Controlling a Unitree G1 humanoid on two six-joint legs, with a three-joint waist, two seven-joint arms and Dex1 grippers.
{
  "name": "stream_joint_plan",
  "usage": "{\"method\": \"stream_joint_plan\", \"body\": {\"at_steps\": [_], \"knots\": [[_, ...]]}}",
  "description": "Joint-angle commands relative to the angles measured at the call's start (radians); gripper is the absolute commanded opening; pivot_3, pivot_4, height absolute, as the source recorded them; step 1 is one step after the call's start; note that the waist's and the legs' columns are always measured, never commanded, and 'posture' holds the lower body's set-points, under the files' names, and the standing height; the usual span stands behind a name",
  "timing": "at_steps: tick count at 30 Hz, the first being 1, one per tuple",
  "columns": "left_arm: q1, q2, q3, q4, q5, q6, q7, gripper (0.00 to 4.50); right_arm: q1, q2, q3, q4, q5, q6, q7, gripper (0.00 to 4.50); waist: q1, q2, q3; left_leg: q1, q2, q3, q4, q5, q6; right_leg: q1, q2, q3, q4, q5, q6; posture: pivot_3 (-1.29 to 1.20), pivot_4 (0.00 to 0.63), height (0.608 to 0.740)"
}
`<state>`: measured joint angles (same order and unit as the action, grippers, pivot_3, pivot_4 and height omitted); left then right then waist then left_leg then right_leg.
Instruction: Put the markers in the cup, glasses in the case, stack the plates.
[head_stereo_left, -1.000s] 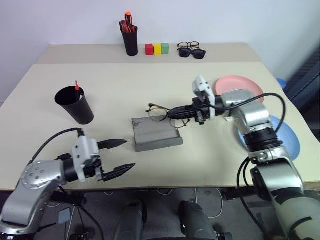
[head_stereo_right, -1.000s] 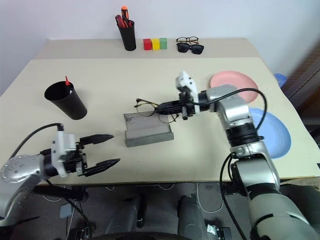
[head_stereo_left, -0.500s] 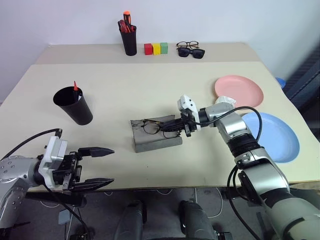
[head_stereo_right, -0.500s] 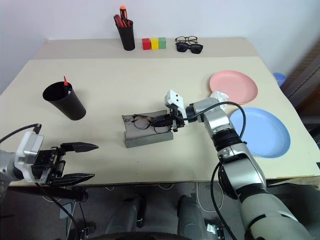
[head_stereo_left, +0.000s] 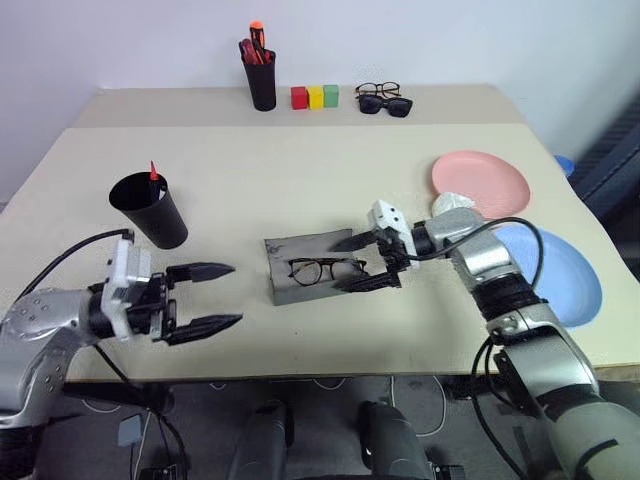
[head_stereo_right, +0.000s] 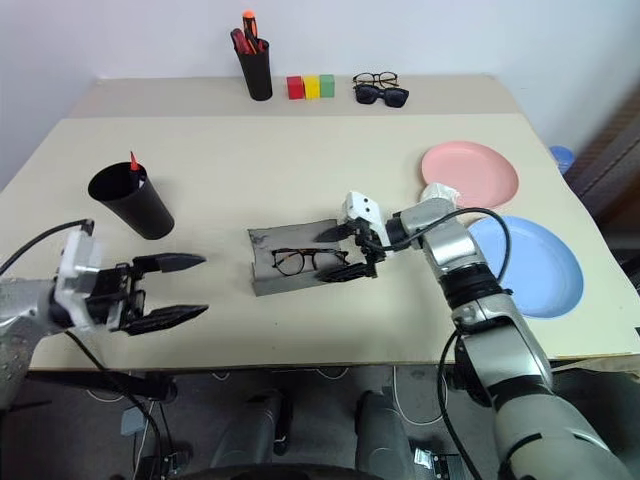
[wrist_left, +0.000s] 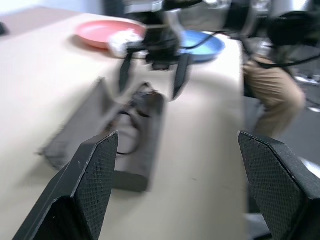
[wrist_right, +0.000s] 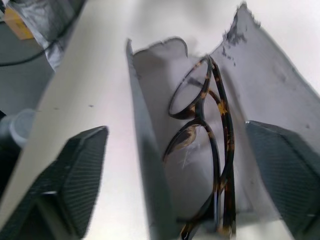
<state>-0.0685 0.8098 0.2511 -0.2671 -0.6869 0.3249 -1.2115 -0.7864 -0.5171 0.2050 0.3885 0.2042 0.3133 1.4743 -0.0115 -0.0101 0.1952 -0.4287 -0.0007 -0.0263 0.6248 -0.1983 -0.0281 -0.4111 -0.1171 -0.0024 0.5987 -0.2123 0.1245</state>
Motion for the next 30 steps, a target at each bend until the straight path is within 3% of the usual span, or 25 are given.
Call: {"method": "stream_joint_plan", "body": {"at_steps": [1, 5, 7, 9, 14, 20, 23, 30], "knots": [[-0.116, -0.026, -0.052, 0.062, 0.050, 0.019, 0.070, 3.90, 0.114, -0.092, -0.124, -0.232, 0.076, 0.059, -0.058, 4.43, 0.005, -0.001, 0.000, 0.000, 0.000, 0.000, 0.000, 0.000, 0.000, 0.000, 0.000, 0.000, 0.000, 0.000, 0.000, 0.00, 0.150, 0.740], [-0.302, -0.083, -0.164, 0.204, 0.197, -0.028, 0.140, 3.90, 0.339, -0.173, -0.261, -0.461, 0.118, 0.105, -0.183, 4.43, 0.025, -0.001, -0.001, 0.000, 0.000, 0.000, 0.001, 0.000, 0.000, 0.002, 0.000, -0.001, 0.000, 0.000, 0.001, 0.00, 0.150, 0.740], [-0.391, -0.123, -0.208, 0.290, 0.253, -0.056, 0.162, 3.37, 0.443, -0.187, -0.324, -0.558, 0.149, 0.154, -0.250, 4.50, 0.024, -0.002, 0.000, 0.000, 0.000, 0.000, 0.002, 0.000, 0.000, 0.002, 0.000, -0.001, -0.001, 0.000, 0.001, 0.00, 0.150, 0.740], [-0.470, -0.156, -0.244, 0.375, 0.299, -0.073, 0.169, 2.59, 0.537, -0.199, -0.361, -0.624, 0.137, 0.157, -0.312, 4.50, 0.021, -0.002, 0.000, 0.000, 0.000, 0.001, 0.003, 0.000, 0.000, 0.002, 0.000, 0.000, -0.001, 0.000, 0.001, 0.00, 0.150, 0.740], [-0.649, -0.232, -0.315, 0.606, 0.429, -0.160, 0.215, 0.07, 0.670, -0.171, -0.407, -0.681, 0.115, 0.117, -0.456, 4.50, 0.019, -0.002, -0.001, 0.000, 0.000, 0.000, 0.003, 0.000, 0.000, 0.002, 0.000, 0.000, -0.001, 0.000, 0.001, 0.00, 0.150, 0.740], [-0.817, -0.283, -0.410, 0.887, 0.596, -0.343, 0.210, 0.03, 0.729, -0.148, -0.385, -0.699, 0.133, 0.091, -0.523, 4.50, 0.023, -0.003, 0.000, -0.001, 0.000, 0.000, 0.003, 0.000, 0.000, 0.002, 0.000, 0.000, -0.001, 0.000, 0.001, 0.00, 0.150, 0.740], [-0.866, -0.315, -0.431, 0.981, 0.613, -0.404, 0.153, 0.03, 0.758, -0.146, -0.374, -0.704, 0.128, 0.066, -0.536, 4.50, 0.024, -0.003, 0.000, -0.002, 0.000, 0.000, 0.003, 0.000, 0.000, 0.002, 0.000, 0.000, -0.002, 0.000, 0.001, 0.00, 0.150, 0.740], [-0.839, -0.331, -0.436, 0.888, 0.531, -0.274, -0.112, 0.03, 0.800, -0.134, -0.373, -0.680, 0.132, 0.011, -0.557, 4.50, 0.021, -0.003, 0.000, -0.003, 0.000, 0.000, 0.004, 0.000, 0.001, 0.001, 0.000, -0.001, -0.002, 0.000, 0.001, 0.00, 0.150, 0.740]]}}
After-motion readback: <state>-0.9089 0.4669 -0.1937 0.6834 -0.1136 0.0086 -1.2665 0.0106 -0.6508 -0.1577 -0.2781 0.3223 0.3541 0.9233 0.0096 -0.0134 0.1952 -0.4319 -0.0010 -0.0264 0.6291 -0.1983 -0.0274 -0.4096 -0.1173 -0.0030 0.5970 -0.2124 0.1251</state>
